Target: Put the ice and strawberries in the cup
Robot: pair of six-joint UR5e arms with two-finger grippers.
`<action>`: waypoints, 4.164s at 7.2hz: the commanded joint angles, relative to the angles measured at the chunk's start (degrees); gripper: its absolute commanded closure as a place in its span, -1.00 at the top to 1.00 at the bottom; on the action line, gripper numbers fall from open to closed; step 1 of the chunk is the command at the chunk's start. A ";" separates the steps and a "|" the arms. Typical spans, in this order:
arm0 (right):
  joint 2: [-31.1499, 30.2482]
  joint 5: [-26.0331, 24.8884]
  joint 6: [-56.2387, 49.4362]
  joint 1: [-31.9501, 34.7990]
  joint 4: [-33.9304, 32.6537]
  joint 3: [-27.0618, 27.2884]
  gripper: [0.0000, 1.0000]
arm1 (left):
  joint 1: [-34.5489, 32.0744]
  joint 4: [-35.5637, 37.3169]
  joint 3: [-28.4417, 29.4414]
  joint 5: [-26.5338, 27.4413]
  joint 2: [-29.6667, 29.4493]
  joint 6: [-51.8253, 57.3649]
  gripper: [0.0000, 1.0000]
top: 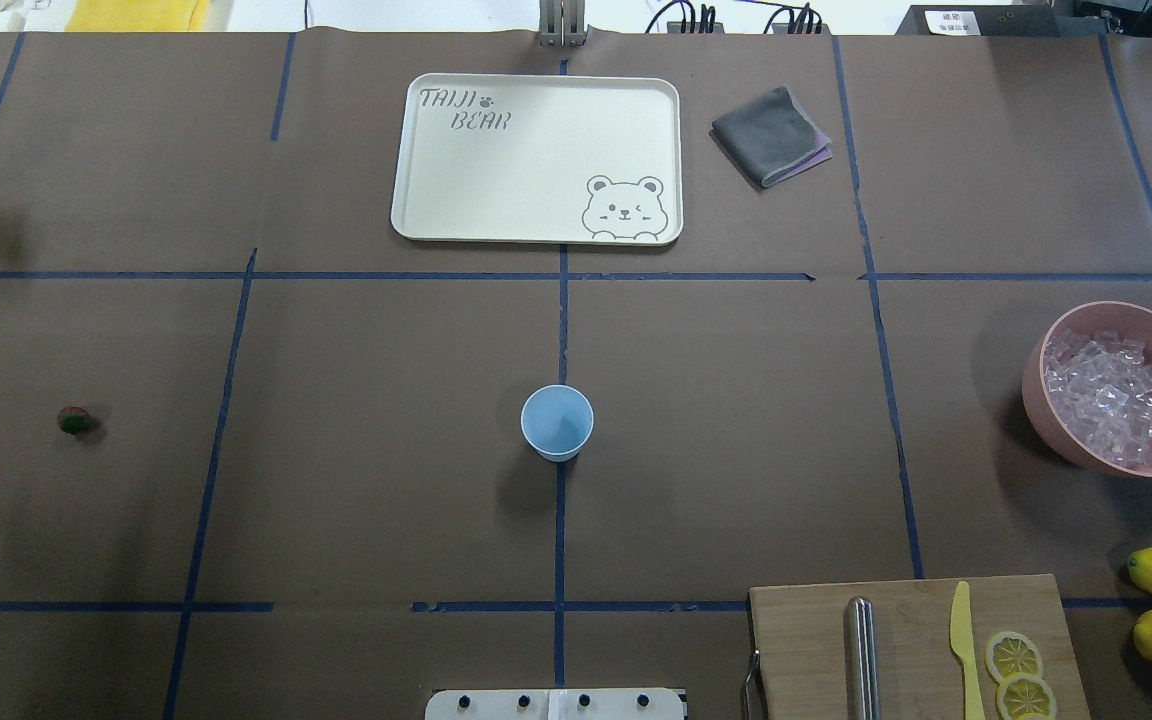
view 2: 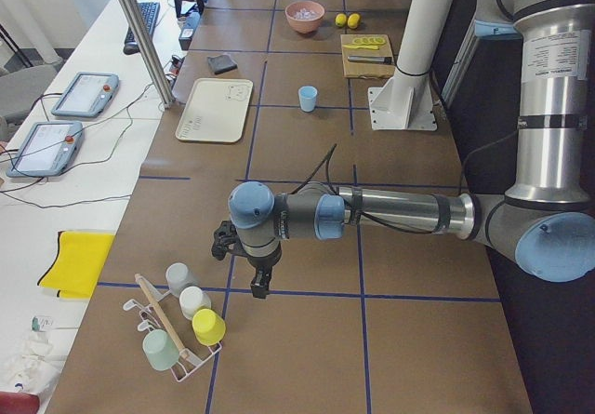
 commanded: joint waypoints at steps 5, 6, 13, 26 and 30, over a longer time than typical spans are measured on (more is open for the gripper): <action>0.88 -3.04 19.80 -20.00 23.80 -0.48 0.98 | 0.00 -0.07 0.26 0.06 0.00 -0.06 1.00; 0.97 -5.16 21.48 -21.85 23.81 -1.70 0.98 | 0.00 -0.07 0.52 0.06 0.00 -0.06 1.00; 2.81 -8.93 25.54 -27.39 23.81 -4.61 0.96 | 0.09 0.02 0.79 0.06 0.27 -0.06 1.00; 3.43 -8.79 25.71 -24.53 22.85 -3.83 -0.87 | 0.18 0.11 0.53 -0.03 0.62 -0.06 1.00; 11.39 -1.30 51.19 -19.75 18.80 -2.68 -0.89 | 0.18 0.02 0.44 -0.03 0.62 -0.06 1.00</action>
